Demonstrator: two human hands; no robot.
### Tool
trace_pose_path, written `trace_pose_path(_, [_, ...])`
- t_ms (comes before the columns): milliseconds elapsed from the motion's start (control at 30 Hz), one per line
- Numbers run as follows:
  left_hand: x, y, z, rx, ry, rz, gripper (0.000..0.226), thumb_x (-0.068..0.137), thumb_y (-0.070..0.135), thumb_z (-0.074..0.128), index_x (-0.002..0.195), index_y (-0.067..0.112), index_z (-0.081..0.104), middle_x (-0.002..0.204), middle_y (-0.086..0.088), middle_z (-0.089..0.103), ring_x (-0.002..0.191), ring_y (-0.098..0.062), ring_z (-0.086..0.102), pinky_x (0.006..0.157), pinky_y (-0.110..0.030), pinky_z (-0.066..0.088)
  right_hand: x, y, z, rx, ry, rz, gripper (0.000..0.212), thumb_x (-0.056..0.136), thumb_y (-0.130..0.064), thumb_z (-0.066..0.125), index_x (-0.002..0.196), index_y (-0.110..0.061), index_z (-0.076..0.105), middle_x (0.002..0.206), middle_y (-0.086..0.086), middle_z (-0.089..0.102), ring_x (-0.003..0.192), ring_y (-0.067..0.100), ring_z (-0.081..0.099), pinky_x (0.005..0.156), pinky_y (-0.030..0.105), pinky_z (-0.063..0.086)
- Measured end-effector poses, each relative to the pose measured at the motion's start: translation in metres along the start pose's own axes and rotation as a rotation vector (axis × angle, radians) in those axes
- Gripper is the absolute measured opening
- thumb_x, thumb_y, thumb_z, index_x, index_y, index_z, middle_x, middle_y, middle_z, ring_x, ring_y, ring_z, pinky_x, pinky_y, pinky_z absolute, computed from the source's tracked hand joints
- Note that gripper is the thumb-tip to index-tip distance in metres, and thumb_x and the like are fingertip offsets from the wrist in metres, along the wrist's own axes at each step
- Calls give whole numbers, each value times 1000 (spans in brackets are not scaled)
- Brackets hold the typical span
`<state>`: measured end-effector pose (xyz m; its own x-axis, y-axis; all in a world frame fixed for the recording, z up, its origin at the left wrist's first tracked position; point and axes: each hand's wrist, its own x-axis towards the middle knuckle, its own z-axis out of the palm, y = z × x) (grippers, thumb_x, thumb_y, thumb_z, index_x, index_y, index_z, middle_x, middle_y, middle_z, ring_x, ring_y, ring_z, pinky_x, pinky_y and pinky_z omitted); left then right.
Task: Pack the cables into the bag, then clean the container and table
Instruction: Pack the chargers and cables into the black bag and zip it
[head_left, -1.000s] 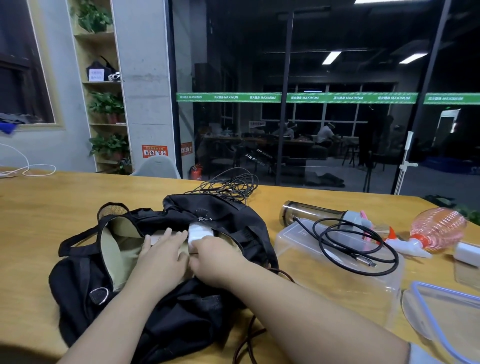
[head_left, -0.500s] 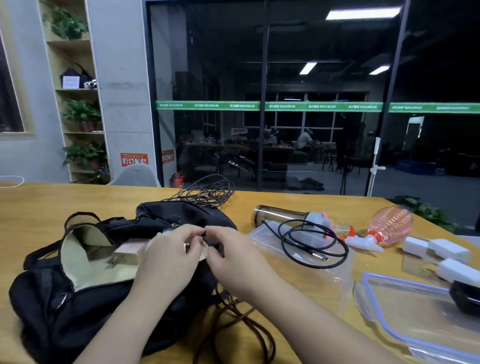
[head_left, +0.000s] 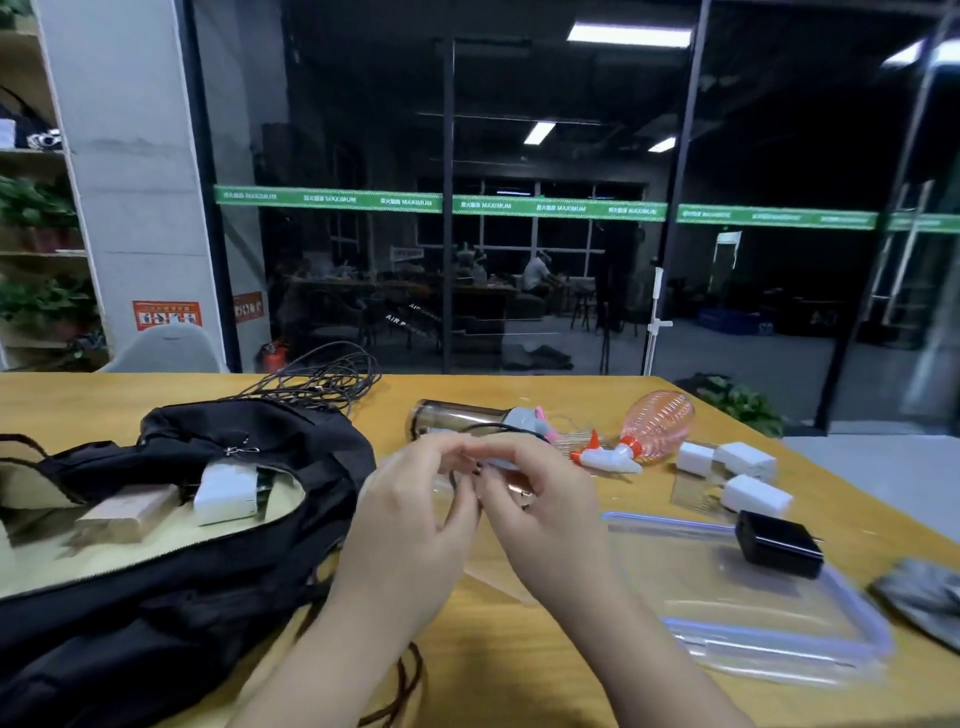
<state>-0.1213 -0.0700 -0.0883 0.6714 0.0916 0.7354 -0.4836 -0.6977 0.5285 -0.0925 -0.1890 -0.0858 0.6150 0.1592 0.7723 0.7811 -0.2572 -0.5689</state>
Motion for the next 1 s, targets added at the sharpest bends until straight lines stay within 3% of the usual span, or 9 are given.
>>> trace_pose_path(200, [7, 30, 32, -8, -113, 127, 28, 83, 35, 45, 105, 31, 60, 96, 20, 62, 96, 1, 56, 84, -16, 41, -11, 17, -52, -42, 115, -11, 38, 78, 1, 48, 84, -30, 69, 92, -23, 69, 93, -3, 64, 82, 12, 47])
trace_pose_path(333, [10, 46, 58, -60, -275, 130, 31, 87, 29, 47, 117, 32, 52, 112, 23, 54, 111, 4, 46, 94, -15, 35, -15, 33, -80, -134, 181, -4, 37, 76, -12, 44, 82, -40, 66, 95, -25, 68, 93, -4, 64, 79, 10, 46])
trace_pose_path(600, [19, 71, 110, 118, -589, 34, 55, 90, 34, 47, 140, 33, 24, 146, 15, 25, 136, -8, 20, 109, -26, 20, -21, 65, -136, -273, 271, 117, 34, 73, -9, 45, 76, -38, 64, 83, -28, 66, 76, -4, 61, 65, 6, 40])
trace_pose_path(700, [25, 83, 131, 254, -770, -18, 66, 89, 42, 46, 145, 29, 14, 152, 8, 14, 140, -16, 9, 112, -35, 9, -17, 71, -160, -267, 260, 208, 30, 72, -12, 45, 72, -36, 65, 73, -26, 66, 71, -1, 61, 60, 9, 41])
trace_pose_path(800, [28, 90, 155, 212, -894, -20, 73, 88, 46, 48, 146, 24, 11, 153, 3, 10, 142, -19, 3, 117, -42, 0, -12, 75, -180, -307, 204, 303, 30, 82, -3, 51, 75, -25, 70, 73, -20, 68, 72, -9, 60, 60, 4, 40])
trace_pose_path(900, [29, 95, 176, 148, -983, -50, 77, 85, 50, 49, 146, 22, 11, 152, 2, 11, 141, -23, 8, 115, -41, 11, -8, 88, -193, -365, 132, 485, 27, 89, -4, 50, 83, -20, 71, 70, -17, 65, 60, 0, 56, 51, 11, 34])
trace_pose_path(967, [30, 98, 188, 121, -1026, -69, 79, 84, 54, 48, 146, 22, 10, 152, 1, 13, 140, -24, 11, 113, -40, 18, -3, 97, -199, -379, 118, 593, 24, 92, -14, 50, 84, -26, 69, 84, -14, 68, 74, 11, 59, 60, 22, 38])
trace_pose_path(1000, [31, 99, 192, 122, -1030, -61, 79, 85, 55, 47, 146, 21, 9, 151, -1, 13, 140, -25, 11, 112, -40, 18, -1, 100, -202, -385, 114, 629, 23, 93, -16, 50, 84, -28, 67, 88, -13, 67, 75, 8, 58, 61, 22, 38])
